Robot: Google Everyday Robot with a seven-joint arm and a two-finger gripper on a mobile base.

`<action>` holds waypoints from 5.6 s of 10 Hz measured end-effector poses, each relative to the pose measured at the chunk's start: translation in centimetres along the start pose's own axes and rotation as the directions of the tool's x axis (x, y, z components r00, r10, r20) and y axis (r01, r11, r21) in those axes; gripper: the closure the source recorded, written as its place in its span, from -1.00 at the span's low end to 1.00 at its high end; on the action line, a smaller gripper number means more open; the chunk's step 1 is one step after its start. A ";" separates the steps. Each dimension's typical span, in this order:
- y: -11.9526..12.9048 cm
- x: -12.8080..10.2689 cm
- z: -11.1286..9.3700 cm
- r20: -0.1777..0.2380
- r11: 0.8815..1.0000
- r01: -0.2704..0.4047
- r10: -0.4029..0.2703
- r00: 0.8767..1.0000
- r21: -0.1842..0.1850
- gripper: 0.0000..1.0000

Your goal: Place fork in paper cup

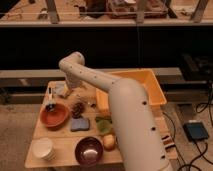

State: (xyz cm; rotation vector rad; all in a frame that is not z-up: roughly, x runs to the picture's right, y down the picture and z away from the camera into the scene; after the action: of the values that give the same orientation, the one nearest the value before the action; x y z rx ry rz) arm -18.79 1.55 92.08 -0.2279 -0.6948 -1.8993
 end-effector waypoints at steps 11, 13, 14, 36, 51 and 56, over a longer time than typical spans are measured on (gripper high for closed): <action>2.8 -1.5 5.3 0.038 0.995 -0.097 0.097 0.995 -0.015 0.02; 3.3 -1.6 5.2 0.030 0.994 -0.106 0.107 0.994 -0.037 0.02; 3.3 -1.5 5.2 0.024 0.993 -0.107 0.108 0.994 -0.041 0.02; 0.6 -0.1 -5.3 -0.058 0.997 -0.077 0.078 0.995 0.022 1.00; -12.9 -10.0 -11.4 -0.039 0.973 0.173 -0.169 0.985 0.155 1.00; -21.4 -15.9 -13.5 0.005 0.956 0.260 -0.263 0.965 0.138 1.00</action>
State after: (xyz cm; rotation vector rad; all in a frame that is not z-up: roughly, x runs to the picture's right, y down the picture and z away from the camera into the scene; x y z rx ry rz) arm -28.89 12.35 66.06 -0.0738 -0.9034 -2.0923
